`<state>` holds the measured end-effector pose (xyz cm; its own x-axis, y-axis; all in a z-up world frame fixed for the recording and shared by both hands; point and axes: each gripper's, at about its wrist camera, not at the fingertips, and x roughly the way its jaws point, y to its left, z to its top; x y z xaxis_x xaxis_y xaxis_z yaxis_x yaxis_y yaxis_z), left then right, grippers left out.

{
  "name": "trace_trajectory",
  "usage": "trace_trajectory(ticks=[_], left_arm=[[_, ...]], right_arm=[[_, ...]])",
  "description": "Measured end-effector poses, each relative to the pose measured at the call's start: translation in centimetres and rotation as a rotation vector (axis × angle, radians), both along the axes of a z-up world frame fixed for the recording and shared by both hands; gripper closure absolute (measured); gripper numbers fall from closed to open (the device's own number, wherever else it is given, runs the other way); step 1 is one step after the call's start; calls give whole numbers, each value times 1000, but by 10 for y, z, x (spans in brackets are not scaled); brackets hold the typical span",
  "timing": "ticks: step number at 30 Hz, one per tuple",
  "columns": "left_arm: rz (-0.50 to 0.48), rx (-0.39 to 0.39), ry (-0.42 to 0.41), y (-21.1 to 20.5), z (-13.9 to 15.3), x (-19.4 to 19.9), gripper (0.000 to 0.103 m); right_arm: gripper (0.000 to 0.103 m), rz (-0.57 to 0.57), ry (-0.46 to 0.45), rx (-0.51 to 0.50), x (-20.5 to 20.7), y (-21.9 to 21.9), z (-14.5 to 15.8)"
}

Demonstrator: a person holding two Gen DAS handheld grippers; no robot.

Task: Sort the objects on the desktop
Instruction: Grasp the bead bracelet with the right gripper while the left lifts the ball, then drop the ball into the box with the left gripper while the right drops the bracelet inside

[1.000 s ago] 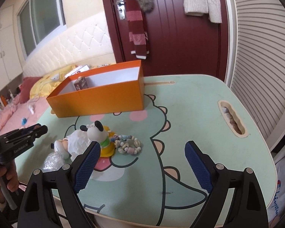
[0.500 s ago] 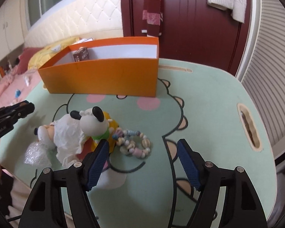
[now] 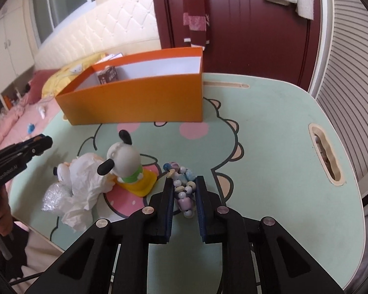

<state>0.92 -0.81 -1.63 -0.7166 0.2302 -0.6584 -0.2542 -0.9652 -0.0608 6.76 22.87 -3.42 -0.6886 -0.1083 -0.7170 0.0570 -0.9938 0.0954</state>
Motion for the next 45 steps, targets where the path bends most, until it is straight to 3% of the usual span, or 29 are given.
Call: trace_trajectory(ticks=[10, 15, 19, 28, 31, 33, 35, 36, 38, 41, 45], left_arm=[[2, 8, 100, 5, 26, -9, 73], [-6, 40, 181, 9, 51, -25, 73], [-34, 46, 208, 17, 60, -41, 73], [-54, 66, 126, 28, 41, -87, 73], [-60, 100, 52, 28, 34, -101, 73], [-80, 107, -21, 32, 29, -111, 72], [-90, 98, -69, 36, 26, -116, 58], [-89, 87, -68, 38, 26, -115, 53], [-84, 58, -17, 41, 30, -106, 33], [-75, 52, 34, 41, 39, -96, 29], [-63, 79, 68, 36, 50, -84, 29]], right_arm=[[87, 57, 144, -11, 0, -6, 44], [87, 83, 262, 8, -21, -9, 68], [87, 94, 298, 6, -48, -12, 71], [87, 74, 262, -20, -104, -21, 61], [85, 72, 194, -15, -118, -26, 52], [75, 65, 146, -9, -126, -28, 45], [60, 56, 126, 5, -127, -28, 42], [58, 48, 139, 9, -123, -26, 43], [52, 36, 185, 11, -112, -22, 50], [39, 31, 250, 4, -91, -15, 64], [31, 54, 283, -11, -69, -11, 73]])
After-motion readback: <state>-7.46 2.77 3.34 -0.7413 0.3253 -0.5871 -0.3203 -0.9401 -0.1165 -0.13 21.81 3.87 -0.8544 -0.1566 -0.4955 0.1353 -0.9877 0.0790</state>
